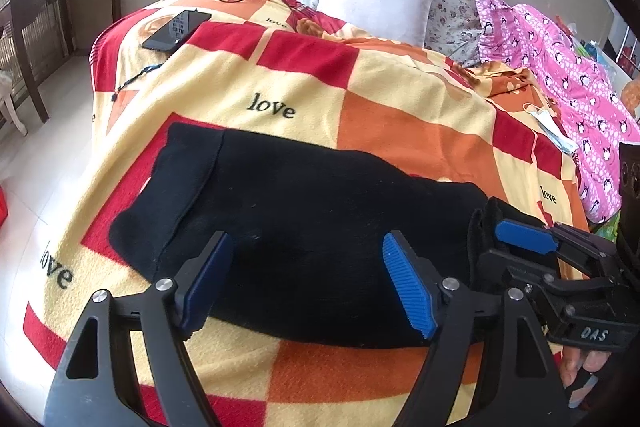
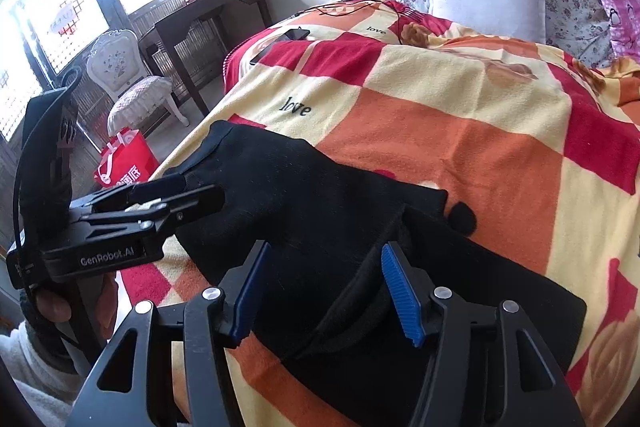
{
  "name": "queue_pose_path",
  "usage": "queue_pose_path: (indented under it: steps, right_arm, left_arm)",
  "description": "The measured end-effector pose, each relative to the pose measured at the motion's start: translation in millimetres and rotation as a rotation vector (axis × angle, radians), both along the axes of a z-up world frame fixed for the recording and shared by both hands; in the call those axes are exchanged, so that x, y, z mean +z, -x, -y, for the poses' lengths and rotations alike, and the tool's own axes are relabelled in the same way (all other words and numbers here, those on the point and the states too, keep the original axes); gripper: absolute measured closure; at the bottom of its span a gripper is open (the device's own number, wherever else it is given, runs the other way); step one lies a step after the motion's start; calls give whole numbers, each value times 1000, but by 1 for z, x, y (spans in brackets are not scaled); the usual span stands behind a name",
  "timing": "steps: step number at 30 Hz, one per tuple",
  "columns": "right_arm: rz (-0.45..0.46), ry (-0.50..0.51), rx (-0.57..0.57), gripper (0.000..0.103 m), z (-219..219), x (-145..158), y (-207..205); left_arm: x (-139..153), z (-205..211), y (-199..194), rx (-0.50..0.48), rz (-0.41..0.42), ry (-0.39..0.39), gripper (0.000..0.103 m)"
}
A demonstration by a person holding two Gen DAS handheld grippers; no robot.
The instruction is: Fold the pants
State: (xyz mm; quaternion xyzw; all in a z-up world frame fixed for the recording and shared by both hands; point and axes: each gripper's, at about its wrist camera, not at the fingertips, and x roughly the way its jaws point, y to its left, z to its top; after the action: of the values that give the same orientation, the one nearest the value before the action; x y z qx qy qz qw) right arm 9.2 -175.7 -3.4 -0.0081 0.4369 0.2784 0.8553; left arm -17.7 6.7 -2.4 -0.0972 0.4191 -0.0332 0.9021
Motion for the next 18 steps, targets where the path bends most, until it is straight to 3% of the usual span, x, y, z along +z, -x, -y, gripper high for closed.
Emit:
queue_pose_path:
  steps: [18]
  right_arm:
    - [-30,5,68,40,-46,-13,-27]
  left_arm:
    - [-14,-56,16,145,-44,30,21]
